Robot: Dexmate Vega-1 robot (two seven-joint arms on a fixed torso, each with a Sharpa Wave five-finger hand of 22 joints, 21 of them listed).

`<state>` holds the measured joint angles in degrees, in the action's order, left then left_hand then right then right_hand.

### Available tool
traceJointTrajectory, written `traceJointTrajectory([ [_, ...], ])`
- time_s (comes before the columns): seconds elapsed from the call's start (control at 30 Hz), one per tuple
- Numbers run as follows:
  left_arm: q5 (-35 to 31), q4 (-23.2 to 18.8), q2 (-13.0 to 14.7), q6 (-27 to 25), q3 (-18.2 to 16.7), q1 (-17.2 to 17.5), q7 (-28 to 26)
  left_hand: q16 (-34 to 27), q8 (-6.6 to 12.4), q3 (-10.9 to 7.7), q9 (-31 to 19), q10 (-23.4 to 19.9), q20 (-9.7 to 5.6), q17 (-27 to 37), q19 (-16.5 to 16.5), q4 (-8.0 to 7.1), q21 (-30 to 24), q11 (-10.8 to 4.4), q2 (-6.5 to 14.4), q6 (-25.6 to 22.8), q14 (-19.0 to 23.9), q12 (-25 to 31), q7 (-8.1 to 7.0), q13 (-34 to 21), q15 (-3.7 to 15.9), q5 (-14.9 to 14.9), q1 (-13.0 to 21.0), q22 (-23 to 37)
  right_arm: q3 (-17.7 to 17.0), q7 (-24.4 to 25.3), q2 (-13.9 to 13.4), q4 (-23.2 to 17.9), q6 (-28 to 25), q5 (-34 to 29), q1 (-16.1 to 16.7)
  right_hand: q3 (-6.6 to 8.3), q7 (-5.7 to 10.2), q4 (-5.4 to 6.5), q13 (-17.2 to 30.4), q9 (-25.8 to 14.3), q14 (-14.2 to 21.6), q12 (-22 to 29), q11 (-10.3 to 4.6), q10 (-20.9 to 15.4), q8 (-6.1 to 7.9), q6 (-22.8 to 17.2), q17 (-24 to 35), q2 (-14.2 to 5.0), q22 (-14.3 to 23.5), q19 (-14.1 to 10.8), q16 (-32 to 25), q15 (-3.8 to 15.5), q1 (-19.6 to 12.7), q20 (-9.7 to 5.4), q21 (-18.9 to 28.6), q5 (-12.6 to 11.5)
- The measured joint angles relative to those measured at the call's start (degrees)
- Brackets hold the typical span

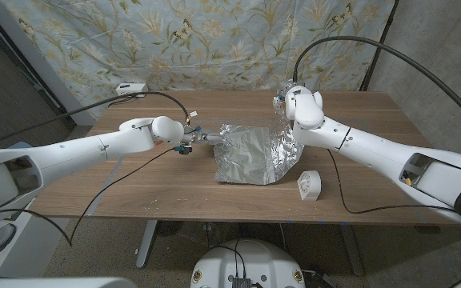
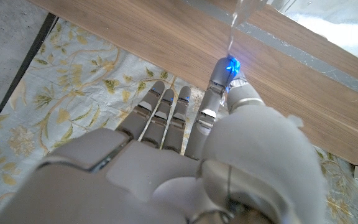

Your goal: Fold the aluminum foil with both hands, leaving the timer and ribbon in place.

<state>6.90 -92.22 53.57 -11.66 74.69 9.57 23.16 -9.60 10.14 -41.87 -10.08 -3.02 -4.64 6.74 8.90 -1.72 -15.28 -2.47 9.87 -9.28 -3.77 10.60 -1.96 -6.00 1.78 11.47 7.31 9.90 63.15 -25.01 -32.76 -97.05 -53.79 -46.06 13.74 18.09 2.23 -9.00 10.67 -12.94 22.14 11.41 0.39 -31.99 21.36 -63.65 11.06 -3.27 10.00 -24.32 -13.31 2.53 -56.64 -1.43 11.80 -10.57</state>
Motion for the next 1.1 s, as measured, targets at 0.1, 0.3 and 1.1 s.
traceJointTrajectory([
  [0.1, 0.1, -0.4, 0.2, -0.4, 0.0, 0.1, -0.3, 0.0, -0.06, 0.16, 0.0, 0.0, 0.0, 0.0, 0.0, 0.15, 0.0, 0.0, 0.2, 0.0, 0.0, 0.0, -0.01, 0.0, 0.0, 0.0, 0.2, 0.0, 0.2, -0.3, 0.4, 0.0, -0.3, 0.0, -0.3, 0.0, 0.0, 0.0, 0.0, 0.0, 0.0, -0.2, 0.0, 0.0, 0.0, 0.0, 0.0, 0.0, 0.0, 0.3, 0.0, 0.0, 0.0, 0.32, 0.0, 0.0],
  [0.3, 0.1, -1.1, 0.6, -0.6, 0.0, 0.3, -0.5, 0.0, -0.07, 0.16, 0.0, 0.0, 0.0, 0.0, 0.0, 0.15, 0.2, 0.0, -0.1, 0.0, 0.0, 0.0, 0.0, 0.0, -0.01, 0.0, 0.4, 0.0, 0.3, -0.6, 0.8, 0.0, -0.4, 0.7, -0.5, 0.0, 0.0, 0.0, 0.0, -0.2, 0.0, -0.2, 0.14, 0.1, 0.0, 0.0, 0.0, 0.0, 0.0, 0.3, 0.0, 0.0, 0.0, 0.31, 0.0, 0.0],
  [1.1, 0.1, -1.7, 0.7, -1.2, 0.0, 0.4, -1.4, 0.0, -0.07, 0.14, 0.0, 0.0, 0.01, 0.0, 0.0, 0.47, 0.6, 0.0, 0.2, -0.2, 0.0, 0.0, -0.21, 0.0, -0.02, 0.0, 0.6, 0.0, 1.5, -0.9, 3.6, 1.0, -1.2, 3.0, -2.3, -0.55, -0.74, -0.08, 0.0, -0.5, 0.7, -0.2, 0.53, 0.1, -0.4, 0.3, 0.0, -0.3, 0.0, 0.2, 0.0, -0.66, -0.8, 1.03, 0.0, 0.2],
])
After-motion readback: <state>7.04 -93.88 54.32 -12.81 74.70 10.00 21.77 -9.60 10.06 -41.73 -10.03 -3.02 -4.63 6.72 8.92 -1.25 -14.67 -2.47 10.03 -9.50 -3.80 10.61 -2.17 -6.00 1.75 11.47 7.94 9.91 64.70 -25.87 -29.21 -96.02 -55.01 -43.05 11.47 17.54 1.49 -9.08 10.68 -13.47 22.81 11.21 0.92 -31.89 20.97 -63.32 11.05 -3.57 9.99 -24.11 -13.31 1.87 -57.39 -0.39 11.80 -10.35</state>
